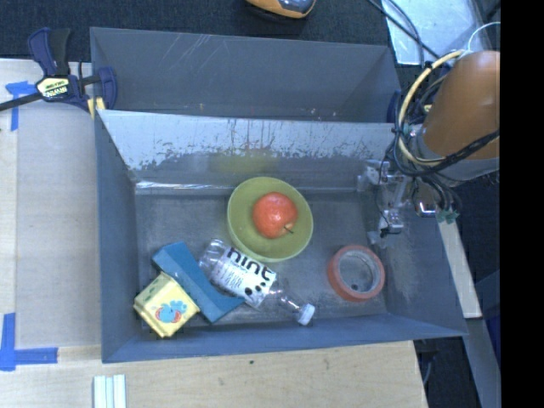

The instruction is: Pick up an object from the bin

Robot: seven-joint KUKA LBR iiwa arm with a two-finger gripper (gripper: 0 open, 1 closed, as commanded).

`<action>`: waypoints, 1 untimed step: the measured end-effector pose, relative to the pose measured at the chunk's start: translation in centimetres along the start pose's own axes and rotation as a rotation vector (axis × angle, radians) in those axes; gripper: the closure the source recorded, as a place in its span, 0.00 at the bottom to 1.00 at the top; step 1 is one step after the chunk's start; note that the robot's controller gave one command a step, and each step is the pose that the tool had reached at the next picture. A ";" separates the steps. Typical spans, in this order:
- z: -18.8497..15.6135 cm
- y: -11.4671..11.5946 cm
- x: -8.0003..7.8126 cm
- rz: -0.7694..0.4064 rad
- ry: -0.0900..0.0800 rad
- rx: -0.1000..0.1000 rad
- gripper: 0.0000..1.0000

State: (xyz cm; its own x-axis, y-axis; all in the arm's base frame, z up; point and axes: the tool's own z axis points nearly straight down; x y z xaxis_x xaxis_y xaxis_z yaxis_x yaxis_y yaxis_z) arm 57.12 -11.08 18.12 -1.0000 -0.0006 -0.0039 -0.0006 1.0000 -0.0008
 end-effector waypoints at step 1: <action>0.0 0.0 0.0 0.000 0.000 0.000 0.00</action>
Offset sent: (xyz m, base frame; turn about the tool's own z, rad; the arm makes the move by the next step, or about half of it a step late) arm 0.0193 0.0446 0.0120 -0.1101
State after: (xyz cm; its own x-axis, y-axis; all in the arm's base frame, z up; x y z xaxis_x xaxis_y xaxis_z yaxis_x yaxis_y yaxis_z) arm 57.12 -11.08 18.12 -1.0000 -0.0008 -0.0039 -0.0008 1.0000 -0.0007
